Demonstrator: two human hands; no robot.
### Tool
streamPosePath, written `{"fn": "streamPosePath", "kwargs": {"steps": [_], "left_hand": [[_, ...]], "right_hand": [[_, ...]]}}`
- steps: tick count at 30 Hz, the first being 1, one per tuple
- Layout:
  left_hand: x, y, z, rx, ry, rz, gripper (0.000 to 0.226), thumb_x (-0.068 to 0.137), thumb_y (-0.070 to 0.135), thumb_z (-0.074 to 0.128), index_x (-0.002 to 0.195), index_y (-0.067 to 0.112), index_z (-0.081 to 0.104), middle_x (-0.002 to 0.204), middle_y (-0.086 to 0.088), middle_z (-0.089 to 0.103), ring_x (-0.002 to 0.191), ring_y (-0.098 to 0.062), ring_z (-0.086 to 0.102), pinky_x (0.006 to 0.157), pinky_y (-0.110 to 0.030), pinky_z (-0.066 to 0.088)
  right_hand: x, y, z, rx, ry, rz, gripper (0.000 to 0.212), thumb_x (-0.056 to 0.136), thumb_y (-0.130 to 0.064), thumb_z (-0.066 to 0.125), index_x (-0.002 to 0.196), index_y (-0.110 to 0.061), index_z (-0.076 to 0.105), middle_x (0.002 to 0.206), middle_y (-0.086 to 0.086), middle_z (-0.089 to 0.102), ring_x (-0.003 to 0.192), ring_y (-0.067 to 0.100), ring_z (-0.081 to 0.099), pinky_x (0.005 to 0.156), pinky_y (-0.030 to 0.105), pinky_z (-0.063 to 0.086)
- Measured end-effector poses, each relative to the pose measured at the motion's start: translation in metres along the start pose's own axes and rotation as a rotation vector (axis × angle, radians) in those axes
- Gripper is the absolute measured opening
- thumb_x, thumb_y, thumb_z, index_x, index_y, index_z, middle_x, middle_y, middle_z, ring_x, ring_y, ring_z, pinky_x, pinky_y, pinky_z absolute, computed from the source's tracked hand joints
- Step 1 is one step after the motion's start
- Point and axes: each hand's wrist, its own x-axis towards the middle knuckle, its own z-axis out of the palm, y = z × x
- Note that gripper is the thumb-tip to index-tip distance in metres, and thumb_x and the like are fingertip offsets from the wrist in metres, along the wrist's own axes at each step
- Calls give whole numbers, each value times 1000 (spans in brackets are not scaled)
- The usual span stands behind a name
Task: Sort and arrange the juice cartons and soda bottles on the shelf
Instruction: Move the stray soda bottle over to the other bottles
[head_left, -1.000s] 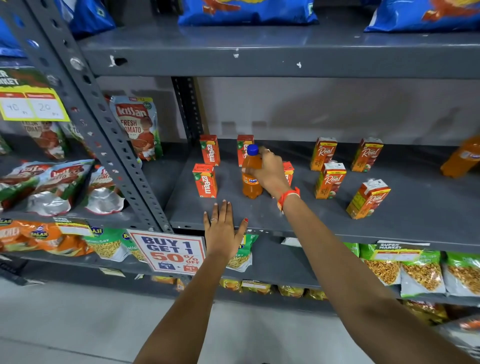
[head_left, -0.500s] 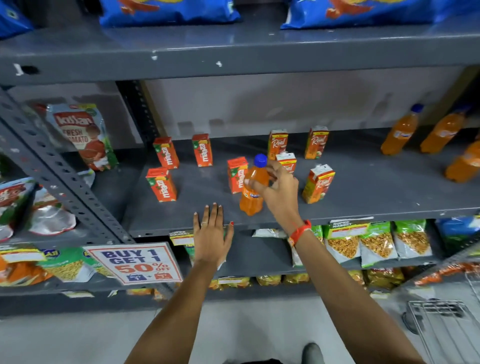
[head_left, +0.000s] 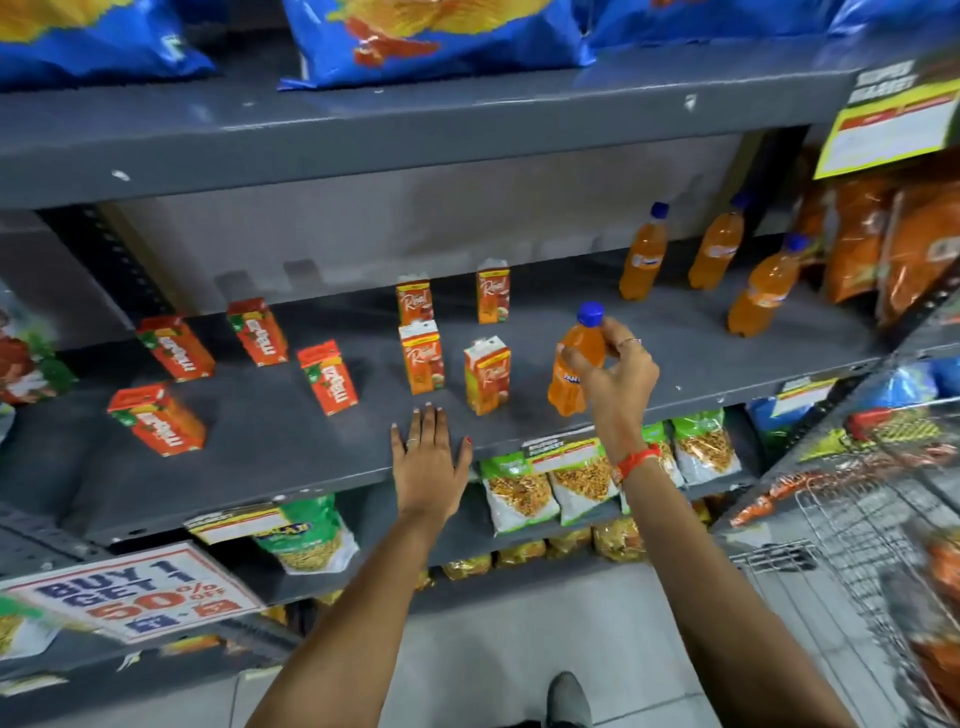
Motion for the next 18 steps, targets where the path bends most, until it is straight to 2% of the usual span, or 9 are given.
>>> {"fn": "streamPosePath", "kwargs": {"steps": [5,9,12,18], "left_hand": [[2,27,9,-38,58,-81,65,91,48,31,140,6,25,150,-14,30,141,-26,22,115,-51,9],[2,29,14,-57,139,-145,69,87,53,27,137,6,34,146,-13,39,138,-27,30,114,-52,13],[5,35,20,-11,194,-155,73,83,55,19,133,6,41,141,-13,45,134,-29,37,112,-52,19],[6,37,22,-20,227,-180,70,83,54,22,130,7,46,137,-13,51,131,-30,41,110,-52,24]], "right_hand": [[66,20,-37,-107,44,-18,52,72,-27,75,119,-15,59,109,15,67,103,31,60,91,39,45],[114,35,-59,-166,46,-54,50,73,-23,74,120,-13,58,113,16,67,105,32,60,90,36,45],[148,47,-72,-179,19,6,54,74,-22,75,124,-13,55,119,15,64,109,33,59,93,37,46],[175,67,-83,-124,-43,67,54,78,-19,72,127,-10,50,123,14,61,112,31,58,93,36,46]]}}
